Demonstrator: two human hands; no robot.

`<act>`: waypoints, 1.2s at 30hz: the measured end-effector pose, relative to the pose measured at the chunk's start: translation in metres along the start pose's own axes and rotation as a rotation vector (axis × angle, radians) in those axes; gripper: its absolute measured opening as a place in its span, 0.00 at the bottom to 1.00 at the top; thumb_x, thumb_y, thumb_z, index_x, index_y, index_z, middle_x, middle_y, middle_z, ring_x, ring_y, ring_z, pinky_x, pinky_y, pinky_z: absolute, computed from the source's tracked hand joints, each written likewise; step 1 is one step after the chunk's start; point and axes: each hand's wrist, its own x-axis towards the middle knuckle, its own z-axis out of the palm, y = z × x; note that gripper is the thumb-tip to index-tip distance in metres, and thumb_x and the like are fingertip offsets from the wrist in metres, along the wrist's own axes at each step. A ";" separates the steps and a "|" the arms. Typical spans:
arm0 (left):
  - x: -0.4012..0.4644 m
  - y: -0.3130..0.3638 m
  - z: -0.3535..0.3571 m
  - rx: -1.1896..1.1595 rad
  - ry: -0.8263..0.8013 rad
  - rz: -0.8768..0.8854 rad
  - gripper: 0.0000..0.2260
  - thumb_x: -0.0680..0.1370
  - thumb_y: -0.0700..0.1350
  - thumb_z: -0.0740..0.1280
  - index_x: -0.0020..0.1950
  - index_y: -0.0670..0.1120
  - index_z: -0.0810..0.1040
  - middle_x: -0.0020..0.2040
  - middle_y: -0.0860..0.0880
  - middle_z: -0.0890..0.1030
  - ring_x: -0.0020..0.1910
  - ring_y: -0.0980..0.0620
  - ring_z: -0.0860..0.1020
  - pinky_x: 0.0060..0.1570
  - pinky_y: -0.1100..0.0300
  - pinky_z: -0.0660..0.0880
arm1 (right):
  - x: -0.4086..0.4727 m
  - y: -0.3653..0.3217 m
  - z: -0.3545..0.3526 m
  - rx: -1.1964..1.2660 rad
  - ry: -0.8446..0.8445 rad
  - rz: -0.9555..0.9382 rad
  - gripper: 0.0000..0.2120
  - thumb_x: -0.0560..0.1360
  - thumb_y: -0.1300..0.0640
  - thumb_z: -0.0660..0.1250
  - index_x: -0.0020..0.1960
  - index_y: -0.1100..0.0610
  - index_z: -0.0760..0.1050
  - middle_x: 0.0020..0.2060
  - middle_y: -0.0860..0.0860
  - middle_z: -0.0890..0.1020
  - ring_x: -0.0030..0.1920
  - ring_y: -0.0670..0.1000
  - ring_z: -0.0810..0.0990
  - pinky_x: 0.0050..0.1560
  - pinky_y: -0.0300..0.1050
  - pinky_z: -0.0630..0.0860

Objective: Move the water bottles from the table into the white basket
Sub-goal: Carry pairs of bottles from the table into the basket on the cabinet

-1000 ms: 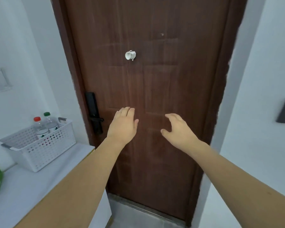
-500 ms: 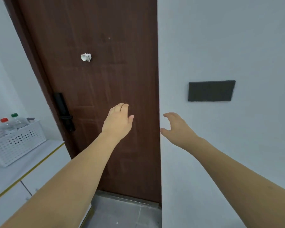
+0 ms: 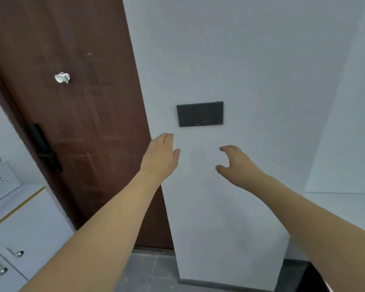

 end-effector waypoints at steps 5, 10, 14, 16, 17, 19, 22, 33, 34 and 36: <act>-0.009 0.076 0.005 0.030 -0.010 -0.034 0.24 0.84 0.50 0.59 0.77 0.40 0.62 0.76 0.42 0.66 0.73 0.42 0.65 0.71 0.50 0.64 | -0.034 0.061 -0.054 0.007 0.031 -0.028 0.29 0.77 0.53 0.64 0.75 0.57 0.60 0.74 0.50 0.61 0.72 0.52 0.62 0.67 0.44 0.62; -0.019 0.162 0.023 -0.008 0.009 -0.113 0.25 0.84 0.50 0.58 0.77 0.40 0.61 0.76 0.41 0.65 0.74 0.41 0.65 0.71 0.49 0.64 | -0.068 0.138 -0.111 -0.014 0.017 -0.031 0.29 0.77 0.54 0.63 0.75 0.58 0.60 0.74 0.51 0.62 0.72 0.52 0.63 0.68 0.44 0.61; -0.024 0.232 0.041 -0.023 -0.039 -0.083 0.24 0.84 0.50 0.58 0.78 0.41 0.61 0.77 0.42 0.64 0.74 0.42 0.65 0.70 0.50 0.64 | -0.090 0.186 -0.146 -0.019 -0.017 0.005 0.29 0.77 0.54 0.63 0.75 0.59 0.60 0.74 0.52 0.62 0.72 0.52 0.62 0.68 0.44 0.61; -0.019 0.262 0.049 -0.030 -0.049 -0.056 0.24 0.84 0.50 0.58 0.78 0.41 0.61 0.76 0.42 0.65 0.73 0.42 0.65 0.70 0.49 0.65 | -0.096 0.206 -0.161 -0.016 -0.007 0.022 0.29 0.77 0.54 0.63 0.75 0.59 0.60 0.74 0.52 0.62 0.72 0.52 0.62 0.68 0.44 0.60; -0.016 0.275 0.054 -0.045 -0.052 -0.049 0.24 0.84 0.50 0.58 0.77 0.40 0.61 0.76 0.42 0.65 0.73 0.42 0.65 0.70 0.49 0.65 | -0.098 0.216 -0.167 -0.014 0.001 0.029 0.29 0.77 0.54 0.63 0.75 0.58 0.60 0.74 0.51 0.62 0.73 0.52 0.62 0.69 0.45 0.60; -0.011 0.303 0.064 -0.068 -0.065 -0.022 0.24 0.84 0.50 0.58 0.77 0.40 0.61 0.76 0.42 0.65 0.73 0.42 0.65 0.69 0.50 0.65 | -0.103 0.236 -0.180 -0.008 0.018 0.054 0.29 0.77 0.54 0.63 0.75 0.58 0.60 0.74 0.51 0.62 0.72 0.52 0.62 0.68 0.45 0.61; -0.008 0.348 0.080 -0.082 -0.087 0.017 0.25 0.84 0.50 0.58 0.78 0.40 0.61 0.77 0.42 0.64 0.73 0.42 0.65 0.70 0.50 0.65 | -0.111 0.269 -0.201 -0.006 0.011 0.080 0.29 0.77 0.54 0.63 0.75 0.58 0.60 0.74 0.51 0.62 0.72 0.53 0.63 0.68 0.46 0.63; -0.009 0.548 0.139 -0.092 -0.114 -0.011 0.25 0.84 0.49 0.59 0.78 0.41 0.60 0.77 0.43 0.63 0.73 0.42 0.65 0.68 0.49 0.67 | -0.155 0.447 -0.304 0.083 0.004 0.123 0.29 0.76 0.53 0.64 0.75 0.55 0.61 0.74 0.49 0.62 0.70 0.51 0.64 0.54 0.39 0.63; -0.011 0.568 0.146 -0.097 -0.121 -0.012 0.25 0.84 0.49 0.59 0.78 0.41 0.60 0.77 0.44 0.63 0.73 0.42 0.66 0.67 0.49 0.67 | -0.158 0.465 -0.313 0.085 -0.004 0.140 0.29 0.76 0.53 0.64 0.75 0.55 0.61 0.74 0.49 0.62 0.70 0.51 0.65 0.54 0.39 0.63; -0.014 0.601 0.158 -0.097 -0.150 -0.009 0.25 0.83 0.49 0.59 0.78 0.41 0.60 0.77 0.44 0.63 0.72 0.42 0.67 0.67 0.49 0.68 | -0.163 0.497 -0.328 0.091 -0.037 0.192 0.29 0.76 0.53 0.64 0.75 0.55 0.61 0.74 0.49 0.62 0.69 0.51 0.66 0.54 0.40 0.64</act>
